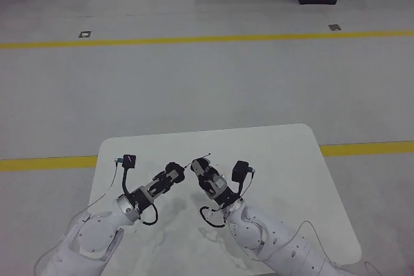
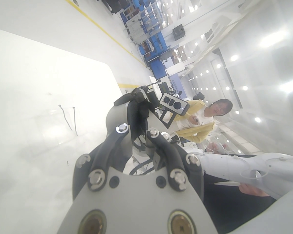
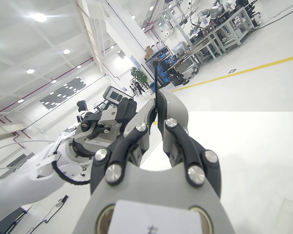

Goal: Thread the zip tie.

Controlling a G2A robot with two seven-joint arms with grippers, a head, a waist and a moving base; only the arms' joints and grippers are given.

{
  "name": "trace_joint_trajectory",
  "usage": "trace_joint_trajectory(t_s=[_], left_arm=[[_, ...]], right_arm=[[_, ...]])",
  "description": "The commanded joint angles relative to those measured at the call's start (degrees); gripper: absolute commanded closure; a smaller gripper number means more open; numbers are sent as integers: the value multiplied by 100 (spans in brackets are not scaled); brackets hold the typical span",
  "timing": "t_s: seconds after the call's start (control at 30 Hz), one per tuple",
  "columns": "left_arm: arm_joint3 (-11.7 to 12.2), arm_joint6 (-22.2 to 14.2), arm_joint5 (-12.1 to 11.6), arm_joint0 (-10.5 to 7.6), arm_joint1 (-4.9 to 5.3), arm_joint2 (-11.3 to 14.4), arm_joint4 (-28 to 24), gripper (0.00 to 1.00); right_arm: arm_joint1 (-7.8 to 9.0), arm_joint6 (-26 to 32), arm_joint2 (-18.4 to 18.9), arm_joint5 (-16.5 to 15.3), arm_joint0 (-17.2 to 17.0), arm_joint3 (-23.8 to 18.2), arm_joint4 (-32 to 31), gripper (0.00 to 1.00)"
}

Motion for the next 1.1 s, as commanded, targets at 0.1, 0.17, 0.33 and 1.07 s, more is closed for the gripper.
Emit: trace_joint_trajectory(t_s=[0.1, 0.17, 0.33, 1.07], left_arm=[[-11, -16, -1, -5, 2, 17, -12, 100], [-6, -16, 1, -10, 3, 20, -10, 100], [27, 58, 7, -22, 5, 2, 64, 100], [-9, 215, -8, -33, 5, -45, 66, 100]], right_arm=[[6, -13, -15, 0, -3, -16, 66, 100], [10, -49, -17, 0, -8, -26, 79, 100], [58, -176, 36, 0, -61, -77, 31, 100], [178, -336, 207, 0, -232, -319, -140, 100]])
